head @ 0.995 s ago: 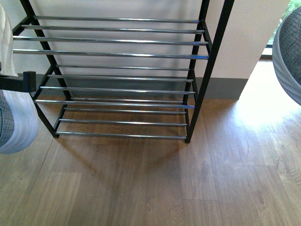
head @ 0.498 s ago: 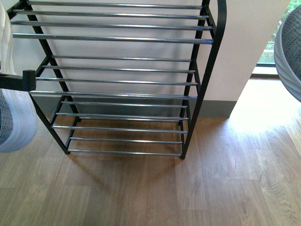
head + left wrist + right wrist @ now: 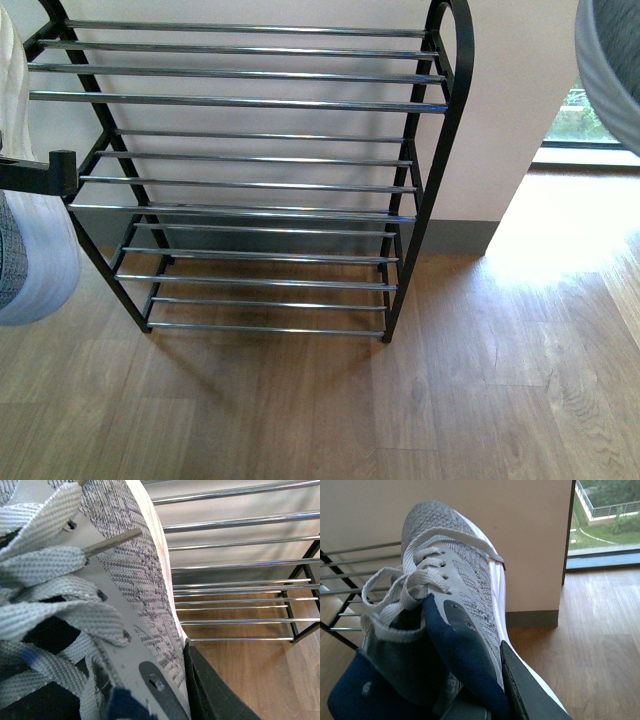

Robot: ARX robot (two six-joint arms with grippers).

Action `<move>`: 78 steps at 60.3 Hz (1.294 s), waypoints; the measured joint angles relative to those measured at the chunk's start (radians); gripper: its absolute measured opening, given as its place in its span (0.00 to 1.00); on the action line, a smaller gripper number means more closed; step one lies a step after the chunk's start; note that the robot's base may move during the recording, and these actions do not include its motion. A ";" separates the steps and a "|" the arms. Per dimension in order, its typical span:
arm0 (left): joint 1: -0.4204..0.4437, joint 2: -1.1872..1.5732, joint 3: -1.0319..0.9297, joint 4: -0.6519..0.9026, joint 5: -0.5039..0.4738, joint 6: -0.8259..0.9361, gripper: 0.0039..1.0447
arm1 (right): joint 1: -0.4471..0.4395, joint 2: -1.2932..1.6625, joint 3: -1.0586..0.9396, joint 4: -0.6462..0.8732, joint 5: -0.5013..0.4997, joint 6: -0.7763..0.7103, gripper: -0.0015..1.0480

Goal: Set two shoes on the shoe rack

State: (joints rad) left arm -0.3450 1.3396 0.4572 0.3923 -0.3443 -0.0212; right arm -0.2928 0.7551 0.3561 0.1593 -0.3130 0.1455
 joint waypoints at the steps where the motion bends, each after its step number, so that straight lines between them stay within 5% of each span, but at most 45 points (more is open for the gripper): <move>1: 0.000 0.000 0.000 0.000 0.000 0.000 0.02 | 0.017 0.008 0.018 -0.013 0.014 0.012 0.01; 32: 0.000 0.000 0.000 0.000 0.000 0.000 0.02 | 0.521 0.586 0.713 -0.176 0.387 0.422 0.01; 78: 0.000 0.000 0.000 0.000 0.000 0.000 0.02 | 0.612 1.171 1.200 -0.409 0.667 0.687 0.01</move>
State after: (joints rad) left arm -0.3450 1.3396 0.4572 0.3923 -0.3443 -0.0208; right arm 0.3195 1.9263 1.5562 -0.2497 0.3538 0.8326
